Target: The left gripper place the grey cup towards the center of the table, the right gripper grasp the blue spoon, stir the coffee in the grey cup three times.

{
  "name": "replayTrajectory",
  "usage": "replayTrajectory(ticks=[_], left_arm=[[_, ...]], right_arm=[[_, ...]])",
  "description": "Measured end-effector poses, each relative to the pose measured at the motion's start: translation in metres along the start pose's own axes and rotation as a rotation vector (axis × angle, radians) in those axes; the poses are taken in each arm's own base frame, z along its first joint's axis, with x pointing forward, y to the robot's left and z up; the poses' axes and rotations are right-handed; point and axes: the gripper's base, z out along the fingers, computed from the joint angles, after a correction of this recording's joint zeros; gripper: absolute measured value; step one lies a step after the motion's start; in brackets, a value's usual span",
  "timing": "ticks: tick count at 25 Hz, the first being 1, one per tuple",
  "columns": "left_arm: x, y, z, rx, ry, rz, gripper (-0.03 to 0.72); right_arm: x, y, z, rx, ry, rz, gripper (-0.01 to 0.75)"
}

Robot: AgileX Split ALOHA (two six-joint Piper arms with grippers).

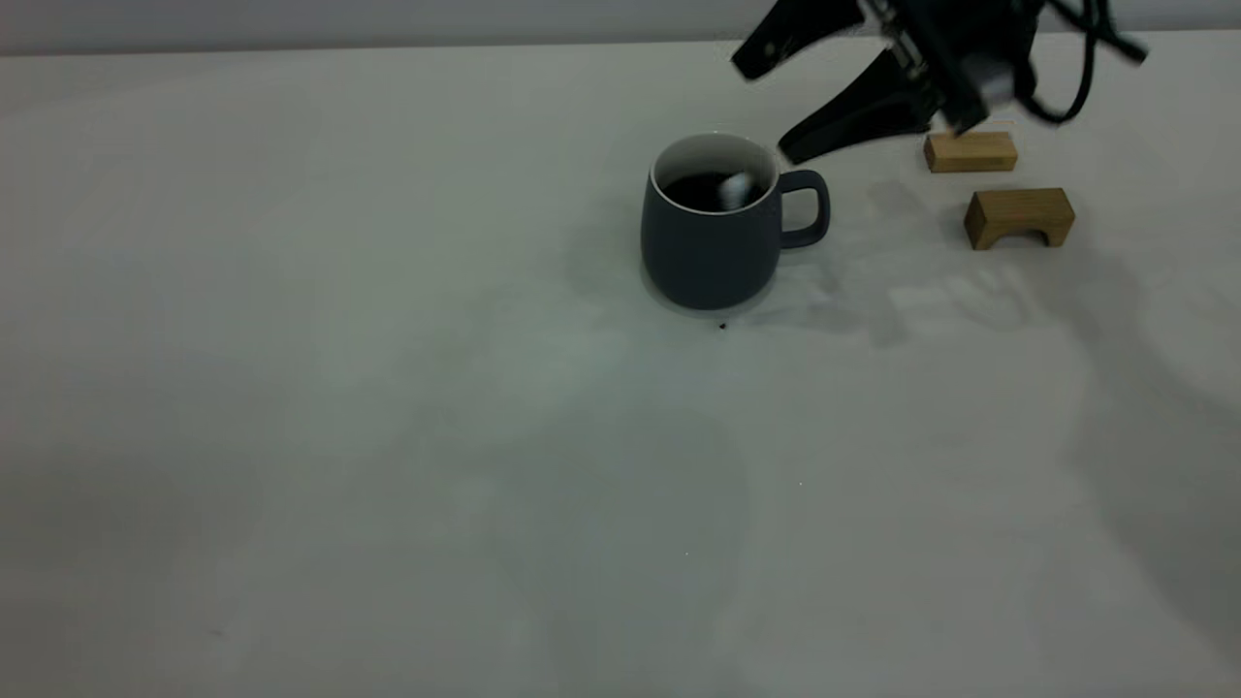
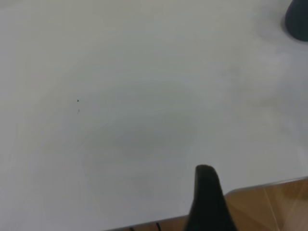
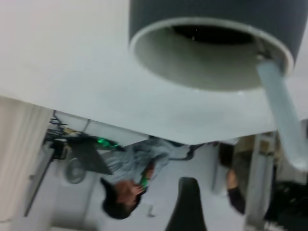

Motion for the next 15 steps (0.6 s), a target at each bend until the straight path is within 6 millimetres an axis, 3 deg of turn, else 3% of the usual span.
replayTrajectory(ticks=[4, 8, 11, 15], left_arm=[[0.0, 0.0, 0.0, 0.0, 0.0, 0.0, 0.585], [0.0, 0.0, 0.0, 0.0, 0.0, 0.0, 0.585], [0.0, 0.0, 0.0, 0.0, 0.0, 0.0, 0.585], [0.0, 0.0, 0.0, 0.0, 0.0, 0.0, 0.585]], right_arm=[[0.019, 0.008, -0.019, 0.021, -0.054, -0.102, 0.658], [0.047, 0.017, -0.044, 0.032, -0.114, -0.204, 0.551], [0.076, 0.025, -0.069, 0.019, -0.162, -0.289, 0.464], [0.131, 0.033, -0.102, -0.014, -0.222, -0.442, 0.354]])
